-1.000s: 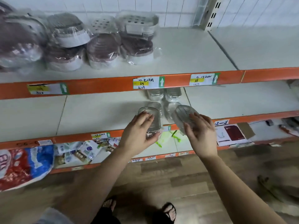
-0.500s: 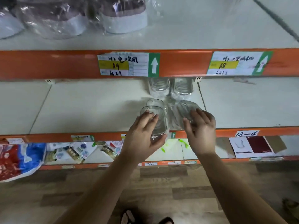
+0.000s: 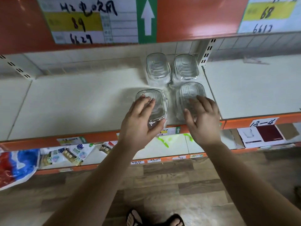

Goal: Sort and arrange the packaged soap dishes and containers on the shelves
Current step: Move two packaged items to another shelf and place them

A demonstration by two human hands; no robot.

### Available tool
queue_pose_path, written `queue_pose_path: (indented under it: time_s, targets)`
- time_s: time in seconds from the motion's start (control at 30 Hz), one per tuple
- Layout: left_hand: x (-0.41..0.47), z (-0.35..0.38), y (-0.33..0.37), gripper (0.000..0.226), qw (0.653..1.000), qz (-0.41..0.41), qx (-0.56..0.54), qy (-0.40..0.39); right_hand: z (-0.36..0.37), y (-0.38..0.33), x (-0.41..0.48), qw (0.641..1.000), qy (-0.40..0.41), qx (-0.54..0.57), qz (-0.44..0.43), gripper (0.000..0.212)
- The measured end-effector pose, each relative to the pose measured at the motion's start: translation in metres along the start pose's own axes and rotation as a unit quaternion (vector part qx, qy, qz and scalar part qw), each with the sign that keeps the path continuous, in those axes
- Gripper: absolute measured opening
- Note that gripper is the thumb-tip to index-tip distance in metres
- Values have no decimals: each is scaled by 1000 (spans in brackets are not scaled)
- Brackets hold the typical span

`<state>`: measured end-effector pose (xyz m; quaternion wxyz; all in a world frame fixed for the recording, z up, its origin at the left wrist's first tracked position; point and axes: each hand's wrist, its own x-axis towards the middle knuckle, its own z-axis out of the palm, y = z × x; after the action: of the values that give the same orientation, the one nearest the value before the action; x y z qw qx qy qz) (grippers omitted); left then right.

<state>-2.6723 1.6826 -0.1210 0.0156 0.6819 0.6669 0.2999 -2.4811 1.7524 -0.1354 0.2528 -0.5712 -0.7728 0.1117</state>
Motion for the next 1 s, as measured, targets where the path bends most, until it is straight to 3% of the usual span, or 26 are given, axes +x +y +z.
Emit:
queue_pose_path:
  time_s: [0.13, 0.3, 0.47, 0.6, 0.73, 1.0]
  targets:
    - [12, 10, -3, 62, 1000, -6, 8, -11, 0, 9, -10, 998, 36, 17, -41, 34]
    - [32, 24, -2, 58, 999, 6, 25, -29, 2, 17, -25, 997, 62, 55, -7, 35]
    - [28, 41, -12, 70, 987, -20, 108, -121, -2, 16, -32, 994, 77, 76, 4, 37]
    - [17, 37, -7, 72, 988, -12, 107, -112, -7, 9, -37, 996, 51, 68, -14, 37]
    - [1, 19, 10, 59, 993, -10, 87, -81, -21, -1, -45, 995, 50, 78, -26, 37]
    - [-41, -63, 52, 44, 992, 11, 116, -45, -75, -40, -72, 995, 28, 93, -34, 31]
